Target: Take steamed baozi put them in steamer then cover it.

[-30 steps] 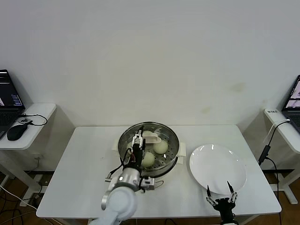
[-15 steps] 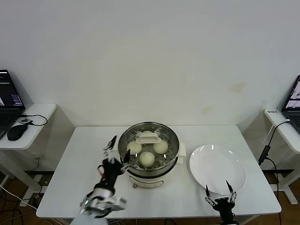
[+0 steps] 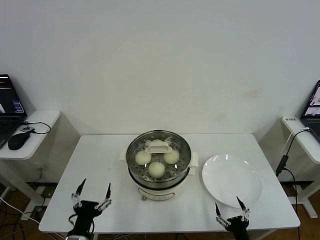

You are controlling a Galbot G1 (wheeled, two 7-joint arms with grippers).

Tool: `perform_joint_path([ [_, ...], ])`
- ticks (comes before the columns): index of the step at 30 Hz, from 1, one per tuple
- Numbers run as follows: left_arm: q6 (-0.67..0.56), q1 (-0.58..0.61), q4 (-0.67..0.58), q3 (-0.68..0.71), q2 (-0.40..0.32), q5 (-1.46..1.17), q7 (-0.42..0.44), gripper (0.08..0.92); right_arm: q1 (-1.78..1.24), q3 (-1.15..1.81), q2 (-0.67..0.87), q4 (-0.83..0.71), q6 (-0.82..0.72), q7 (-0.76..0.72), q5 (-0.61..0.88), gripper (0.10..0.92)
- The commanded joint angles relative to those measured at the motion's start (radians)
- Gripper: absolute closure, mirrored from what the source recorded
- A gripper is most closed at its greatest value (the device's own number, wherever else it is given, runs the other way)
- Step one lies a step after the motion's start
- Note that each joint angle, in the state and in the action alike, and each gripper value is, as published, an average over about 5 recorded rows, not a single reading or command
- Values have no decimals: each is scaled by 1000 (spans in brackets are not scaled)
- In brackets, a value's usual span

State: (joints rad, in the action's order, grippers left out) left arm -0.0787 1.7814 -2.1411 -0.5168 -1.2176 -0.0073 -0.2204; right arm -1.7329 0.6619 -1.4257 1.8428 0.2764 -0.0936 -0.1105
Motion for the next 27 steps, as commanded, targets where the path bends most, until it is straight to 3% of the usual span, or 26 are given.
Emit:
perform_joint_path([
  [1,-163,136,83,-88,-36,-235,-20,177,-64,-34,55,43,-38,-51,122,203],
  [12,-177,142,109,-83,-80,-250,16,177,-81,-38,83,96,-110,-98,219,203],
  [27,-97,105,90,-67,-106,-322,13,177,-86,-34,92,120,-134,-131,275,203],
])
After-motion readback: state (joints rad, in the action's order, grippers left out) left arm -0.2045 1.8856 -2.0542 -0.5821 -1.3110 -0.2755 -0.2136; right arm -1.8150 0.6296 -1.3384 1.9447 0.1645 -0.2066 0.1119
